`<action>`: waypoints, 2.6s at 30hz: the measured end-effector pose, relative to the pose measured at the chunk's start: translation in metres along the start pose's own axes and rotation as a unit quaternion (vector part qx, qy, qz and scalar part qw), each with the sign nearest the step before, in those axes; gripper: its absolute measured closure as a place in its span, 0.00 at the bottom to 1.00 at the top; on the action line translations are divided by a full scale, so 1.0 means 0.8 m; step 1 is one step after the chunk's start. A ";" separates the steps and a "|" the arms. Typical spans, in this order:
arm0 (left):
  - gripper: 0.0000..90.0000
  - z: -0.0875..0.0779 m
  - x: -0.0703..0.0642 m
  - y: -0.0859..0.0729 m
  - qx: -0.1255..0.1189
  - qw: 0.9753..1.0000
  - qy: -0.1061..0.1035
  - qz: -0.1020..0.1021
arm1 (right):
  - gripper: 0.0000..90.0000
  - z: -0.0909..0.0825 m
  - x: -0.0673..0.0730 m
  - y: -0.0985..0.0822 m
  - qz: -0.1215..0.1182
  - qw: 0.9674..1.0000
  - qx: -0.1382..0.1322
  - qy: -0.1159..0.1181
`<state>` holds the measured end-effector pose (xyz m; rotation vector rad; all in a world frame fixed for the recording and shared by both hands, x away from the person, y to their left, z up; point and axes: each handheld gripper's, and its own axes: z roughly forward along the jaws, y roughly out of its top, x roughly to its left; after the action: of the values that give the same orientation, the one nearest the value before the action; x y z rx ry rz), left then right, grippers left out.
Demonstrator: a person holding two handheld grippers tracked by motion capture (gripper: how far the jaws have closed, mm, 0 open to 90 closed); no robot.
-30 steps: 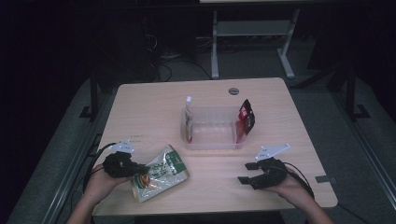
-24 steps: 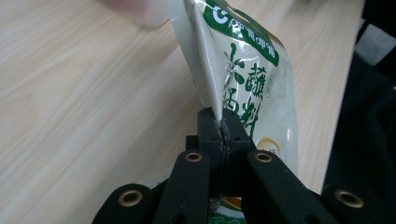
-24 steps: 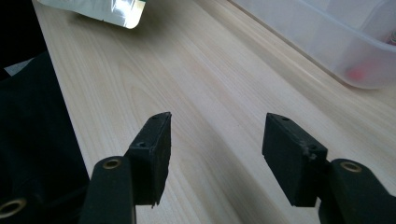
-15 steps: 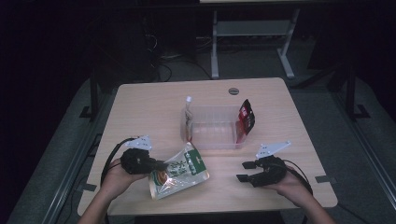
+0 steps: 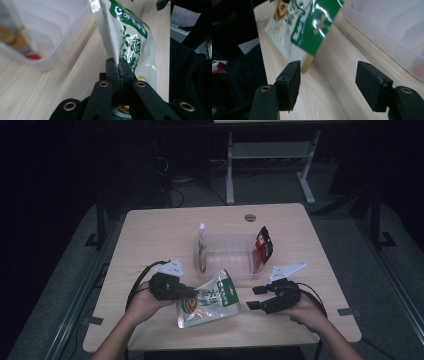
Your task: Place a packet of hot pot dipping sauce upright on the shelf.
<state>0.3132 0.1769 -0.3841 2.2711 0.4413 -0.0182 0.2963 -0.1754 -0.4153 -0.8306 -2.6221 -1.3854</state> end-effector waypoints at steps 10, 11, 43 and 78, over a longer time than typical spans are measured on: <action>0.99 -0.001 -0.006 0.001 -0.007 1.000 0.002 0.023 | 0.36 0.026 0.000 0.023 -0.003 0.999 -0.002 0.040; 0.99 -0.002 -0.006 0.001 -0.009 1.000 0.001 0.023 | 0.36 0.031 0.001 0.026 -0.004 0.999 -0.002 0.046; 0.99 0.004 -0.005 -0.005 -0.021 0.999 0.004 0.034 | 0.91 0.057 -0.003 0.042 -0.005 0.994 -0.015 0.110; 1.00 -0.002 -0.004 0.005 -0.045 0.999 0.007 0.015 | 1.00 0.037 0.009 0.043 -0.048 0.991 -0.033 0.124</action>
<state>0.3110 0.1748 -0.3797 2.1903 0.4081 0.0318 0.3127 -0.1337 -0.4047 -0.5054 -2.4669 -1.4979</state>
